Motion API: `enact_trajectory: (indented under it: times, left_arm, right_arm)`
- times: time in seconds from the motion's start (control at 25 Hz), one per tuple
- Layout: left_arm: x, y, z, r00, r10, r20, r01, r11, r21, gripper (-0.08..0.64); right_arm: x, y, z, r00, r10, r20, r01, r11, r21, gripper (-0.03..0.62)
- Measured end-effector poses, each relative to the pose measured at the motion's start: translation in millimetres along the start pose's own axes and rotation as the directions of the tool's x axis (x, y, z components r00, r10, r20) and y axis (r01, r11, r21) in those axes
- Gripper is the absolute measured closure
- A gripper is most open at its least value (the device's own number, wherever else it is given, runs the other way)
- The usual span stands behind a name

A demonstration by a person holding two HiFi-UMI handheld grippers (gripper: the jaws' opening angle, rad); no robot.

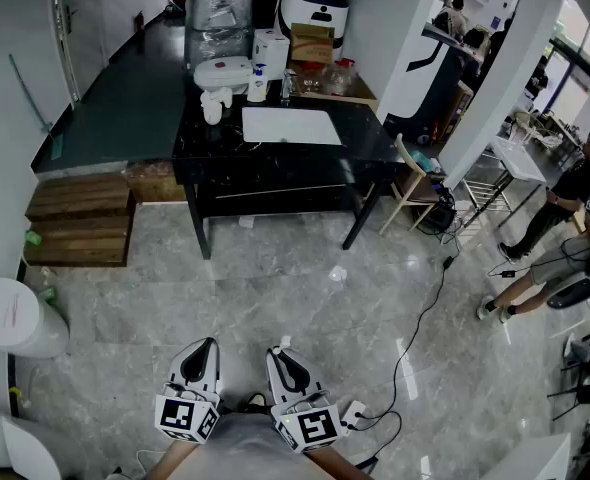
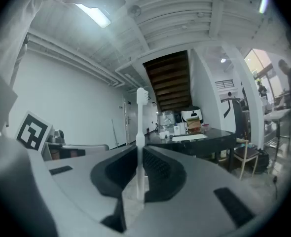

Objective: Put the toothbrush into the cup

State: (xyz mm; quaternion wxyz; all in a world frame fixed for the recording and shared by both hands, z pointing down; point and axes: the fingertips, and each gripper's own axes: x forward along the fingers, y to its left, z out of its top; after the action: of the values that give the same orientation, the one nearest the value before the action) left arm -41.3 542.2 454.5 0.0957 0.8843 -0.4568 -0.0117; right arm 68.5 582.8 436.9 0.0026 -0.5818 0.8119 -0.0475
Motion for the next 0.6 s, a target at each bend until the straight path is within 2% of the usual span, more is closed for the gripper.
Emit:
enact_trajectory:
  times: [0.44, 0.6]
  left_arm:
    - [-4.5, -9.5, -4.2, 1.0, -0.007, -0.013, 0.008, 1.0, 0.015, 0.551]
    - [-5.6, -9.3, -3.4, 1.0, -0.002, -0.017, 0.003, 1.0, 0.021, 0.551]
  right_arm:
    - [-7.0, -0.7, 1.6, 1.0, 0.004, 0.002, -0.004, 1.0, 0.014, 0.549]
    - [-9.4, -2.5, 4.9, 1.0, 0.002, 0.021, -0.003, 0.999, 0.046, 0.549]
